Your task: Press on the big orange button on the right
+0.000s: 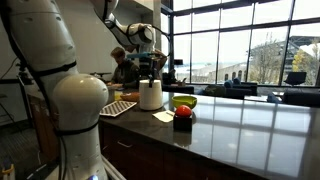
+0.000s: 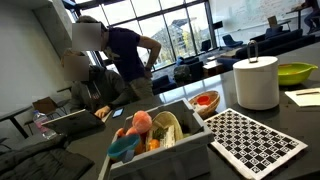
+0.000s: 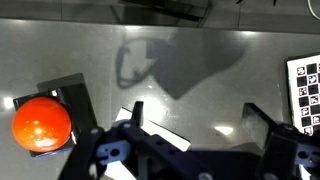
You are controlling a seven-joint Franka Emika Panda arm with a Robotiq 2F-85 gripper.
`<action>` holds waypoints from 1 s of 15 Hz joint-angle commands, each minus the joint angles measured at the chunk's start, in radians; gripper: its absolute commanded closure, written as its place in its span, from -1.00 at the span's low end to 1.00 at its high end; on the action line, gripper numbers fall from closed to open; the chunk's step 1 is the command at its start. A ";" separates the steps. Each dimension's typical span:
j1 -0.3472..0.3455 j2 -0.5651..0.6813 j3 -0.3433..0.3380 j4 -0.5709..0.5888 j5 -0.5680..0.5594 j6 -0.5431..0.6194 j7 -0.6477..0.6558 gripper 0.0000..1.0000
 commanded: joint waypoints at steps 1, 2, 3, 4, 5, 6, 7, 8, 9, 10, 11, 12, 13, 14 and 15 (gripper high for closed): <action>0.015 0.006 0.002 -0.007 -0.004 0.022 -0.015 -1.00; 0.020 0.009 0.008 -0.011 -0.007 0.032 -0.022 -1.00; 0.026 0.013 0.016 -0.022 -0.014 0.063 -0.021 -1.00; 0.032 0.012 0.022 -0.034 -0.012 0.096 -0.023 -1.00; 0.039 0.011 0.031 -0.049 -0.006 0.147 -0.010 -1.00; 0.045 0.015 0.039 -0.061 0.002 0.189 0.005 -1.00; 0.051 0.017 0.049 -0.074 0.005 0.233 0.030 -1.00; 0.056 0.018 0.060 -0.088 0.003 0.276 0.059 -1.00; 0.057 0.020 0.074 -0.103 -0.011 0.319 0.100 -1.00; 0.054 0.016 0.089 -0.122 -0.024 0.367 0.160 -1.00; 0.051 0.014 0.099 -0.140 -0.032 0.414 0.210 -1.00; 0.045 0.010 0.110 -0.163 -0.038 0.465 0.271 -1.00; 0.041 0.008 0.118 -0.181 -0.042 0.503 0.326 -1.00; 0.038 0.006 0.124 -0.200 -0.044 0.537 0.372 -1.00; 0.034 0.002 0.131 -0.219 -0.050 0.560 0.421 -1.00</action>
